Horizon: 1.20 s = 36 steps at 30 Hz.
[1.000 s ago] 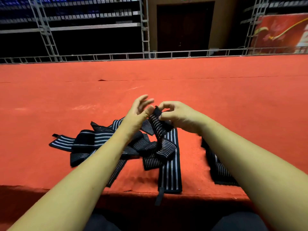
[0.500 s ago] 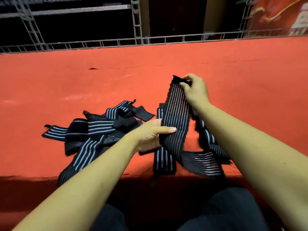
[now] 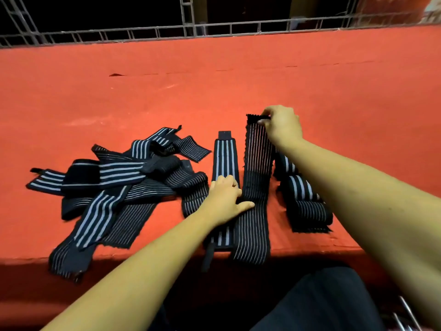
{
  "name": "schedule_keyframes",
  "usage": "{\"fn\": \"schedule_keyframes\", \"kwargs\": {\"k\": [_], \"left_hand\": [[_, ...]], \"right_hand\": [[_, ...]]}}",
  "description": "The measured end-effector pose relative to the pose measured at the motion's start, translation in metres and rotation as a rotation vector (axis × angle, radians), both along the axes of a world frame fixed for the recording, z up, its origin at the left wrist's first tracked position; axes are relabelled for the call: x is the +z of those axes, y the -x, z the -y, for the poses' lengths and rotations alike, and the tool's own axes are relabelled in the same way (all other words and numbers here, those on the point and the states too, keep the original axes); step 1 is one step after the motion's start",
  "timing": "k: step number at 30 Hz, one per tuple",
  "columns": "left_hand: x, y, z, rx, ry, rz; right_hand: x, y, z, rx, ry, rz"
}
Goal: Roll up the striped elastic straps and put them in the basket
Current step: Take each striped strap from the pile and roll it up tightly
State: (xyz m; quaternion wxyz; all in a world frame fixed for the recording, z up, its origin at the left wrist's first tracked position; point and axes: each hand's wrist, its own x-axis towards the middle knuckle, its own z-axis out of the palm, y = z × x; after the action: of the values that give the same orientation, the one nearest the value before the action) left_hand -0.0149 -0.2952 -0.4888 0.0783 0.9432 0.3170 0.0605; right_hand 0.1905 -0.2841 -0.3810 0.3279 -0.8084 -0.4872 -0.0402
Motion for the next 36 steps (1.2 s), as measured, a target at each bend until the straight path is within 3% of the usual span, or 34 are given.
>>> {"fn": "schedule_keyframes", "kwargs": {"k": [2, 6, 13, 18, 24, 28, 30, 33, 36], "left_hand": [[-0.014, -0.002, -0.01, 0.032, -0.074, -0.035], [-0.034, 0.0, -0.011, 0.045, -0.015, 0.182], [-0.044, 0.002, -0.014, -0.053, -0.146, 0.154], [-0.047, 0.002, -0.014, -0.056, -0.165, 0.185], [-0.039, 0.002, -0.008, -0.034, -0.131, 0.215], [-0.026, 0.014, 0.002, 0.162, 0.043, 0.691], [-0.015, 0.029, 0.003, 0.279, 0.028, 0.864], [-0.003, 0.06, -0.012, 0.422, -0.077, 0.809], [-0.01, 0.094, -0.033, 0.621, -0.044, 0.61]], "right_hand": [[-0.01, -0.007, -0.019, 0.028, 0.043, -0.029], [-0.035, -0.023, -0.06, 0.035, 0.147, -0.074], [-0.092, -0.032, -0.109, 0.036, 0.306, -0.201], [-0.113, -0.026, -0.113, -0.056, 0.276, -0.161], [-0.096, -0.004, -0.089, -0.002, 0.37, -0.191], [-0.078, 0.028, -0.061, 0.089, 0.253, -0.209], [-0.074, 0.055, -0.044, 0.197, 0.232, -0.292], [-0.077, 0.095, -0.023, 0.381, 0.276, -0.456], [-0.08, 0.129, -0.009, 0.507, 0.382, -0.398]]}}
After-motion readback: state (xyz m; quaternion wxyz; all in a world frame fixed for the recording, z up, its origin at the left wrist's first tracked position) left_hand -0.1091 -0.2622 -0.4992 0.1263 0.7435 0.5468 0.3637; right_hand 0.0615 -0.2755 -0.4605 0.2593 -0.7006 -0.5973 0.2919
